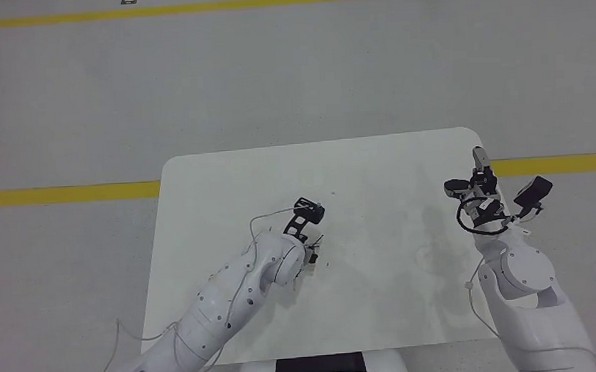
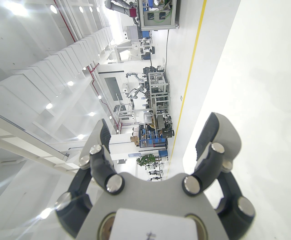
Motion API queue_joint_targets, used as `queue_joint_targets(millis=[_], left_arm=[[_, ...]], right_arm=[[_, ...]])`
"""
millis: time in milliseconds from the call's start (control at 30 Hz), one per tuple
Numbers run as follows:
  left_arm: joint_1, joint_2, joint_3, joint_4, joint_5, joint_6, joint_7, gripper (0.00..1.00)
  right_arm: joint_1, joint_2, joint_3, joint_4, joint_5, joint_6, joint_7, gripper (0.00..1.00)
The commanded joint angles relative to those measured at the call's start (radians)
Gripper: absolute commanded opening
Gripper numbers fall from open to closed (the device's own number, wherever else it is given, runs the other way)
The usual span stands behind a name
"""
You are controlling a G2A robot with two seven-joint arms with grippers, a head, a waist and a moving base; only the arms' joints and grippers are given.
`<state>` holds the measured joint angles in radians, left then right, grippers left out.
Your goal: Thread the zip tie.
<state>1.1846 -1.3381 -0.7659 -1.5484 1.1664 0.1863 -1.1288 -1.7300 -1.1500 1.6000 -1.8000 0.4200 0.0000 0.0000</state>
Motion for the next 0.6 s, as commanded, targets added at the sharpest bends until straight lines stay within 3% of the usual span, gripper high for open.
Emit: queue_joint_targets(millis=[0,167,200,233,433,567], left_arm=[[-0.002,0.000,0.001,0.003,-0.002,-0.003,0.004,0.18],[-0.009,-0.001,0.005,0.011,-0.005,-0.007,0.006,0.14],[-0.010,-0.001,0.005,0.013,-0.006,-0.007,0.006,0.02],[-0.011,-0.001,0.005,0.015,-0.007,-0.005,0.006,0.00],[-0.011,0.000,0.005,0.011,-0.006,0.002,0.003,0.00],[0.004,0.006,-0.005,-0.033,0.006,0.012,-0.010,0.00]], right_arm=[[0.000,0.000,0.000,0.000,0.000,0.000,0.000,1.00],[0.000,0.000,0.000,0.000,0.000,0.000,0.000,1.00],[0.000,0.000,0.000,0.000,0.000,0.000,0.000,1.00],[0.000,0.000,0.000,0.000,0.000,0.000,0.000,1.00],[0.000,0.000,0.000,0.000,0.000,0.000,0.000,1.00],[0.000,0.000,0.000,0.000,0.000,0.000,0.000,1.00]])
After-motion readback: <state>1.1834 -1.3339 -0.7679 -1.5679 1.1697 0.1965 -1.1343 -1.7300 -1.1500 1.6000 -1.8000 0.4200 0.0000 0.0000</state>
